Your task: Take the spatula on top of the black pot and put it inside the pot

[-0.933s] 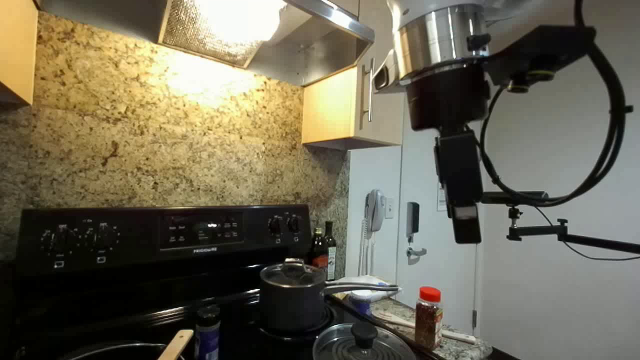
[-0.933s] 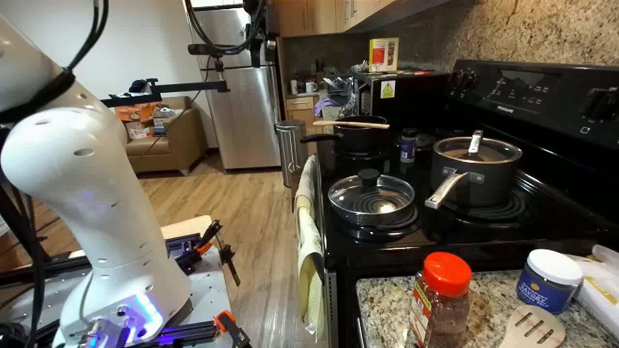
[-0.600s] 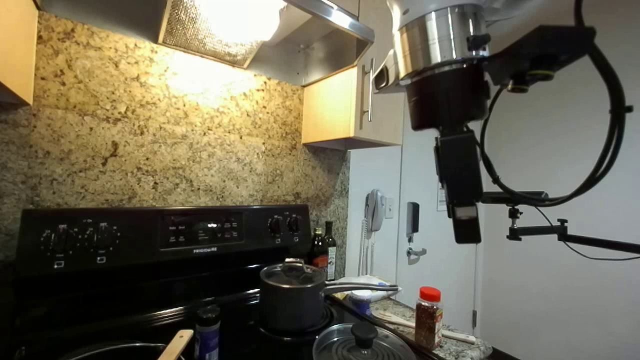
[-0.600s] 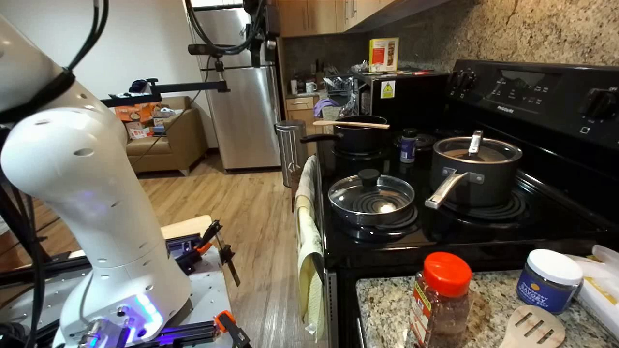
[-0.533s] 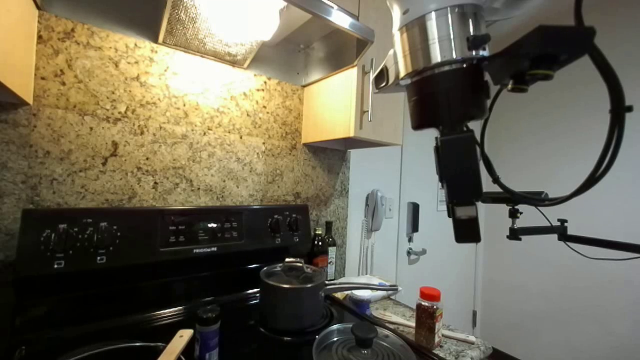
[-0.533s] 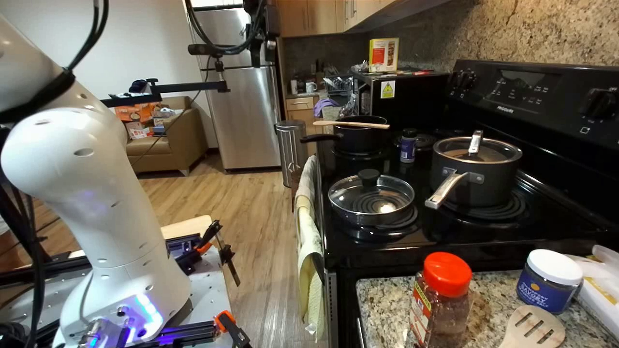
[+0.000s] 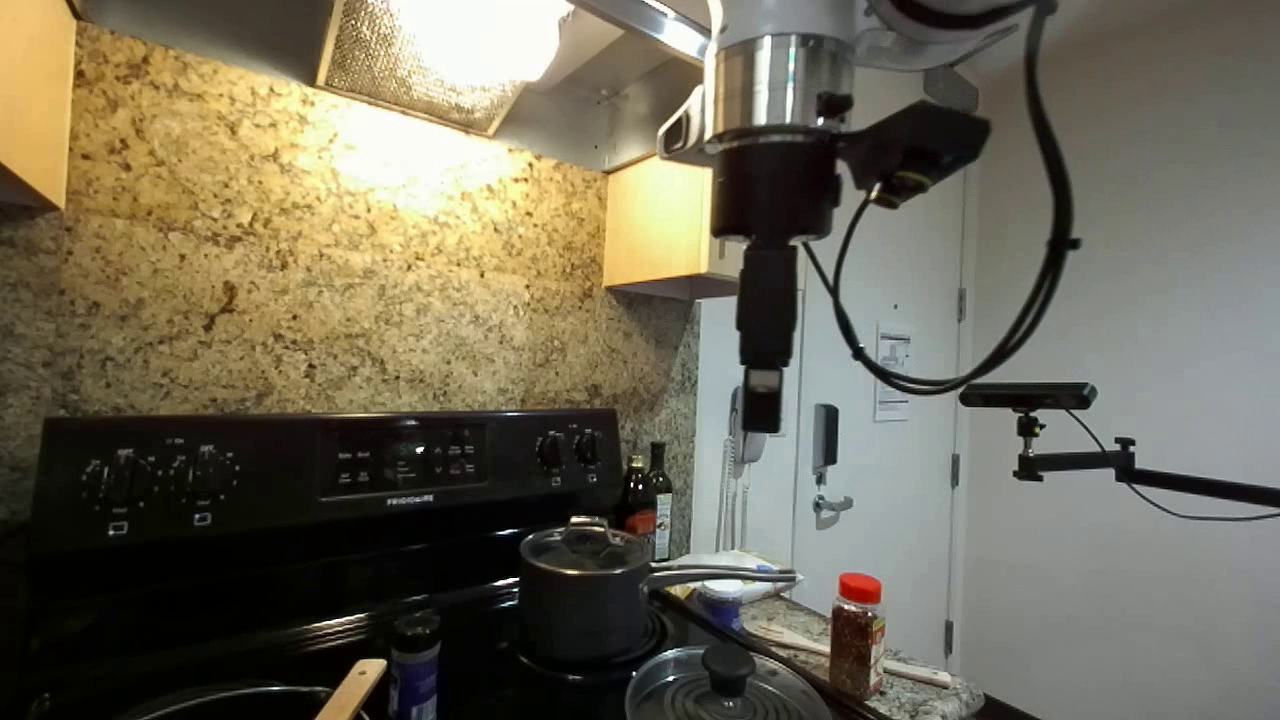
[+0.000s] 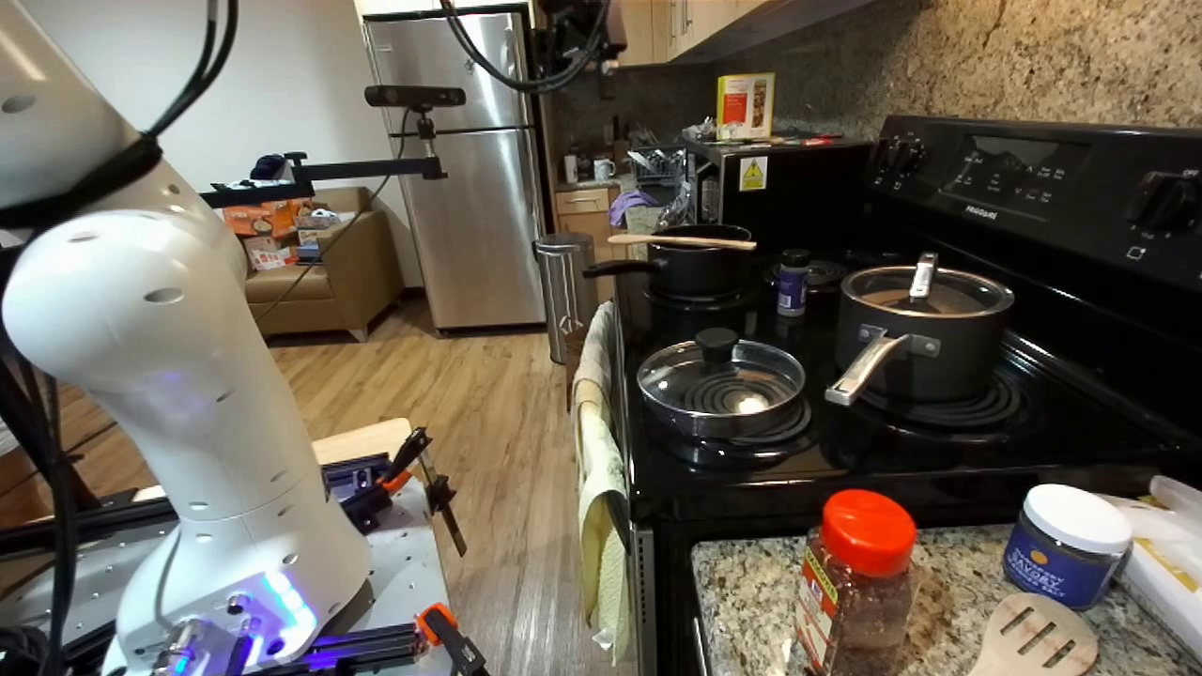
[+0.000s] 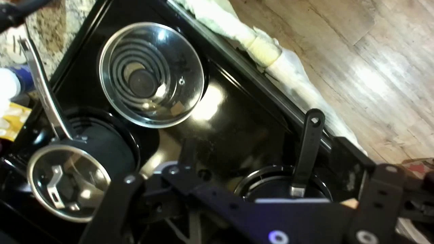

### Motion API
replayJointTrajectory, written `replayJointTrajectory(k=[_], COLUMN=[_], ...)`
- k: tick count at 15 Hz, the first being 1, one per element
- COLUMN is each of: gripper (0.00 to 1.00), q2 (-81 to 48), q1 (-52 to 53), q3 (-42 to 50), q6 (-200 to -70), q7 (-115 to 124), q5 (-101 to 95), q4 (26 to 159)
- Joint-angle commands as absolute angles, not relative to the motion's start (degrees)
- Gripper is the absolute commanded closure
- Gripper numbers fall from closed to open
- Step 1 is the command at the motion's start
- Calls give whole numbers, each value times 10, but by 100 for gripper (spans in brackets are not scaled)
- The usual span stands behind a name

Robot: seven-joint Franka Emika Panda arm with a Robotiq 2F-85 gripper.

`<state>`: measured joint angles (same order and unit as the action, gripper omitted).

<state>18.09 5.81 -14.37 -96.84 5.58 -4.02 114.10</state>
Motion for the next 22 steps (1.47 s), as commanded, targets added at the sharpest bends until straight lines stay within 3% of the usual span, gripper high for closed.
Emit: replayJointTrajectory(k=[1,7,8,14,22], gripper=[0,0,0,0,0], q2=[60,-112,-64,-113,-213], q1=[70,88,83,91,76], q3=[-116,-116,-108,-110,-105], q6=[-970,-891,-944,-904,-873], q7=[-51,-190,-154,-176,-470], q5=[-52,-53,-40,-40,-73], q4=[1035,856,928,864,736])
